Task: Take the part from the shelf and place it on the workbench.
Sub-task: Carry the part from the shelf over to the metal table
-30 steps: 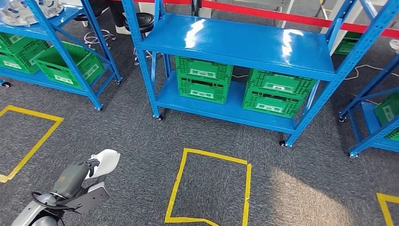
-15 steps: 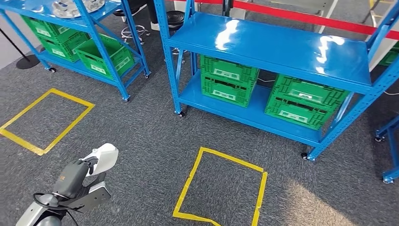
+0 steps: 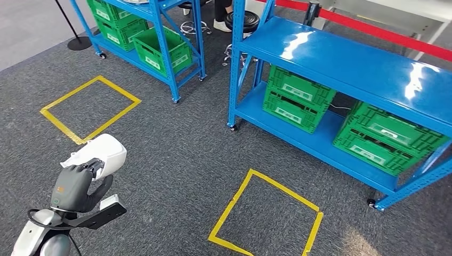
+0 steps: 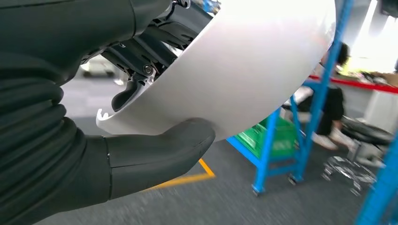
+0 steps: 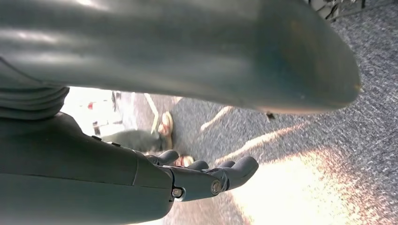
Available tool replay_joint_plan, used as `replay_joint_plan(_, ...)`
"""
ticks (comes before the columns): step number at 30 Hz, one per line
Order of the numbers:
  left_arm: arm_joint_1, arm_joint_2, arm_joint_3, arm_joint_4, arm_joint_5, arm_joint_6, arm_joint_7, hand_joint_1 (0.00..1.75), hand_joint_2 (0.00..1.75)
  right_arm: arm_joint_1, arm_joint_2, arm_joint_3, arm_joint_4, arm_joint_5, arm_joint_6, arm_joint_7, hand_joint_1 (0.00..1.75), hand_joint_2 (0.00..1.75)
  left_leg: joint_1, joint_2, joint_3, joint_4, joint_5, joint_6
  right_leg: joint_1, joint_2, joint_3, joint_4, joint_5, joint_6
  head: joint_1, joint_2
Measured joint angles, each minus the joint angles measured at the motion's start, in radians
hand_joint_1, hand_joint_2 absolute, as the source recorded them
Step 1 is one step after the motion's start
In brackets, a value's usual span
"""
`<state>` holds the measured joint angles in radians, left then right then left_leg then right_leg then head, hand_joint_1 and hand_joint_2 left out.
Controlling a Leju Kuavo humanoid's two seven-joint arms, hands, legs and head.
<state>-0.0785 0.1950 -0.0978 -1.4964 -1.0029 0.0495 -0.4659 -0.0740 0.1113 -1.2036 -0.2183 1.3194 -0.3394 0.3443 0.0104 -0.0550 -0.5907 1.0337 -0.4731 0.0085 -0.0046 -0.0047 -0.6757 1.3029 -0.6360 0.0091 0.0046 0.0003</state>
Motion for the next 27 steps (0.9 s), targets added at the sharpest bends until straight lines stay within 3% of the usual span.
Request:
replay_joint_plan(1,-0.016,0.001,0.001,0.000,-0.005,-0.002,-0.003,1.62,1.75,0.000,-0.004,0.000,0.000,0.005,0.002,0.000,0.00,0.00,0.000,-0.017,-0.001,0.002,0.001,-0.001,0.000,0.003,0.005,-0.020,0.025,-0.002,0.000,0.000)
replay_joint_plan(2,-0.036,0.004,0.002,-0.001,-0.008,-0.010,-0.008,1.62,1.75,-0.001,-0.008,0.000,0.000,0.011,0.006,0.001,0.00,0.00,0.000,-0.032,-0.001,0.004,0.001,-0.002,-0.002,0.011,0.029,-0.075,0.062,-0.004,0.000,0.000)
replay_joint_plan(4,-0.081,0.009,0.001,-0.004,-0.011,-0.036,-0.020,1.62,1.75,-0.003,-0.015,0.001,0.000,0.024,0.019,-0.001,0.00,0.00,0.001,-0.061,-0.005,0.010,0.002,-0.010,-0.005,0.051,0.083,-0.199,0.117,-0.008,0.000,0.000)
replay_joint_plan(6,-0.132,0.014,-0.010,-0.006,-0.020,-0.077,-0.025,1.62,1.75,-0.006,-0.018,0.003,0.000,0.037,0.032,-0.009,0.00,0.00,0.003,-0.086,-0.013,0.011,0.007,-0.024,-0.004,0.071,0.103,-0.250,0.127,-0.012,-0.001,0.000)
replay_joint_plan(8,-0.191,0.018,-0.040,0.008,-0.030,-0.117,-0.025,1.62,1.75,-0.012,-0.019,0.006,0.000,0.047,0.042,-0.012,0.00,0.00,0.009,-0.107,-0.022,0.006,0.015,-0.040,0.000,0.047,0.103,-0.257,0.133,-0.022,-0.001,0.000)
replay_joint_plan(9,-0.226,0.020,-0.057,0.020,-0.032,-0.130,-0.027,1.62,1.75,-0.015,-0.019,0.007,0.000,0.050,0.044,-0.010,0.00,0.00,0.008,-0.094,-0.029,0.011,0.013,-0.045,0.001,0.033,0.104,-0.262,0.137,-0.030,-0.001,0.000)
replay_joint_plan(10,-0.269,0.020,-0.083,0.045,-0.030,-0.135,-0.034,1.62,1.75,-0.017,-0.019,0.009,0.000,0.054,0.046,-0.007,0.00,0.00,0.007,-0.065,-0.041,0.031,0.001,-0.047,0.001,0.020,0.105,-0.267,0.141,-0.037,-0.003,0.000)
replay_joint_plan(12,-0.371,0.007,-0.142,0.115,-0.016,-0.130,-0.059,1.62,1.75,-0.018,-0.019,0.010,0.000,0.058,0.048,-0.004,0.00,0.00,0.002,0.012,-0.087,0.127,-0.052,-0.050,0.004,-0.010,0.105,-0.272,0.146,-0.046,-0.007,0.000)
replay_joint_plan(14,-0.466,-0.016,-0.213,0.197,0.005,-0.124,-0.081,1.62,1.75,-0.016,-0.019,0.010,0.000,0.060,0.050,-0.002,0.00,0.00,0.003,0.044,-0.140,0.247,-0.101,-0.055,0.006,-0.043,0.103,-0.272,0.146,-0.049,-0.009,0.000)
replay_joint_plan(15,-0.509,-0.030,-0.245,0.236,0.017,-0.124,-0.085,1.62,1.75,-0.015,-0.019,0.010,0.000,0.059,0.051,0.000,0.00,0.00,0.003,0.049,-0.150,0.275,-0.103,-0.056,0.007,-0.058,0.103,-0.272,0.146,-0.049,-0.009,0.000)
replay_joint_plan(16,-0.548,-0.044,-0.272,0.271,0.029,-0.125,-0.087,1.62,1.75,-0.015,-0.018,0.010,0.000,0.059,0.051,0.000,0.00,0.00,0.004,0.053,-0.141,0.265,-0.087,-0.057,0.006,-0.070,0.103,-0.271,0.145,-0.049,-0.009,0.000)
replay_joint_plan(17,-0.589,-0.060,-0.298,0.307,0.041,-0.127,-0.087,1.62,1.75,-0.016,-0.018,0.010,0.000,0.059,0.051,0.000,0.00,0.00,0.004,0.061,-0.114,0.217,-0.056,-0.056,0.006,-0.083,0.103,-0.270,0.145,-0.048,-0.010,0.000)
replay_joint_plan(19,-0.666,-0.092,-0.344,0.368,0.062,-0.129,-0.085,1.62,1.75,-0.016,-0.018,0.010,0.000,0.059,0.051,0.000,0.00,0.00,-0.002,0.102,-0.045,0.083,-0.005,-0.048,0.009,-0.105,0.105,-0.268,0.141,-0.042,-0.010,0.000)
replay_joint_plan(21,-0.722,-0.121,-0.383,0.411,0.071,-0.129,-0.082,1.62,1.75,-0.017,-0.018,0.010,0.000,0.061,0.051,0.000,0.00,0.00,-0.011,0.129,-0.011,0.012,0.007,-0.032,0.014,-0.124,0.106,-0.267,0.140,-0.032,-0.007,0.000)
replay_joint_plan(23,-0.751,-0.144,-0.415,0.443,0.073,-0.129,-0.077,1.62,1.75,-0.018,-0.018,0.011,0.000,0.066,0.051,0.000,0.00,0.00,-0.015,0.113,-0.012,0.005,0.009,-0.016,0.015,-0.143,0.107,-0.268,0.140,-0.021,-0.005,0.000)
replay_joint_plan(24,-0.758,-0.153,-0.426,0.453,0.073,-0.128,-0.076,1.62,1.75,-0.019,-0.018,0.013,0.000,0.069,0.052,0.000,0.00,0.00,-0.014,0.101,-0.012,0.002,0.012,-0.009,0.012,-0.134,0.107,-0.264,0.136,-0.015,-0.005,0.000)
replay_joint_plan(25,-0.765,-0.164,-0.437,0.461,0.074,-0.128,-0.074,1.62,1.75,-0.018,-0.018,0.015,0.000,0.073,0.052,0.000,0.00,0.00,-0.012,0.089,-0.013,-0.001,0.016,-0.002,0.008,-0.107,0.102,-0.249,0.124,-0.008,-0.004,0.000)
replay_joint_plan(27,-0.777,-0.188,-0.457,0.471,0.076,-0.127,-0.071,1.62,1.75,-0.015,-0.018,0.018,0.000,0.077,0.054,-0.001,0.00,0.00,-0.007,0.063,-0.015,-0.005,0.022,0.008,0.000,-0.033,0.060,-0.159,0.074,0.003,-0.002,0.000)
